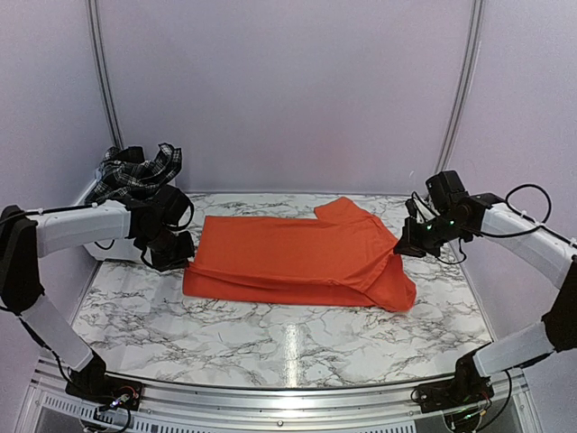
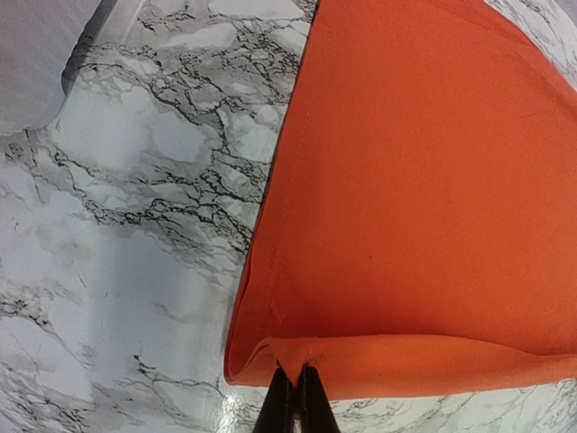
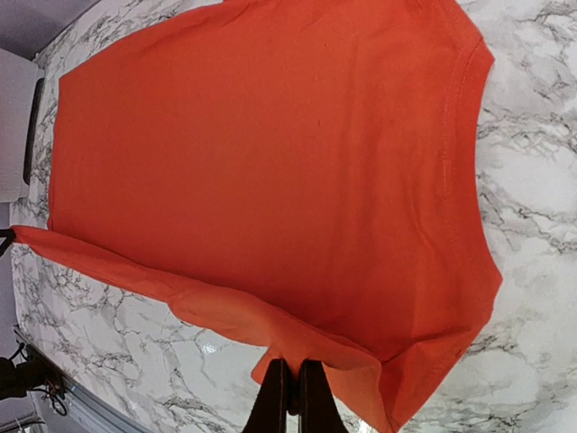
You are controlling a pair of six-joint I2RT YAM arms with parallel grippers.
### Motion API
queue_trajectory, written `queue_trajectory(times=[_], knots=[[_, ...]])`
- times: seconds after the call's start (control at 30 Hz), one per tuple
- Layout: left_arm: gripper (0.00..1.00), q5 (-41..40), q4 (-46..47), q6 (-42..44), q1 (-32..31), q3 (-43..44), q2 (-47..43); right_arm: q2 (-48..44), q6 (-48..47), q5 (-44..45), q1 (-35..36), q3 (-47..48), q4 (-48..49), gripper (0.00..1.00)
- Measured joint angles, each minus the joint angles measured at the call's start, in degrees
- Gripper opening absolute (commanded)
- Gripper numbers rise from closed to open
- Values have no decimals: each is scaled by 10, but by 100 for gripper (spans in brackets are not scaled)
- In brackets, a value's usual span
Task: Fold and stack the mixed laundry pile
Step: Fold the flattened T-shirt at the center of the board.
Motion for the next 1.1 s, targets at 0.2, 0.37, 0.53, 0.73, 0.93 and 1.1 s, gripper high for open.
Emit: queue_trajectory(times=[0.2, 0.37, 0.53, 0.73, 0.93, 1.1], knots=[[0, -6, 0, 18, 8, 25, 39, 70, -39, -3, -8, 44, 15, 0], [0, -6, 0, 28, 9, 36, 69, 126, -61, -3, -9, 73, 26, 0], [0, -8, 0, 35, 9, 45, 93, 166, -75, -2, -11, 98, 33, 0], [0, -9, 1, 39, 13, 52, 107, 200, -86, -3, -20, 119, 40, 0], [0, -10, 0, 42, 16, 55, 121, 243, -96, -4, -21, 141, 50, 0], [0, -10, 0, 47, 17, 55, 129, 276, -103, -10, -21, 167, 54, 0]])
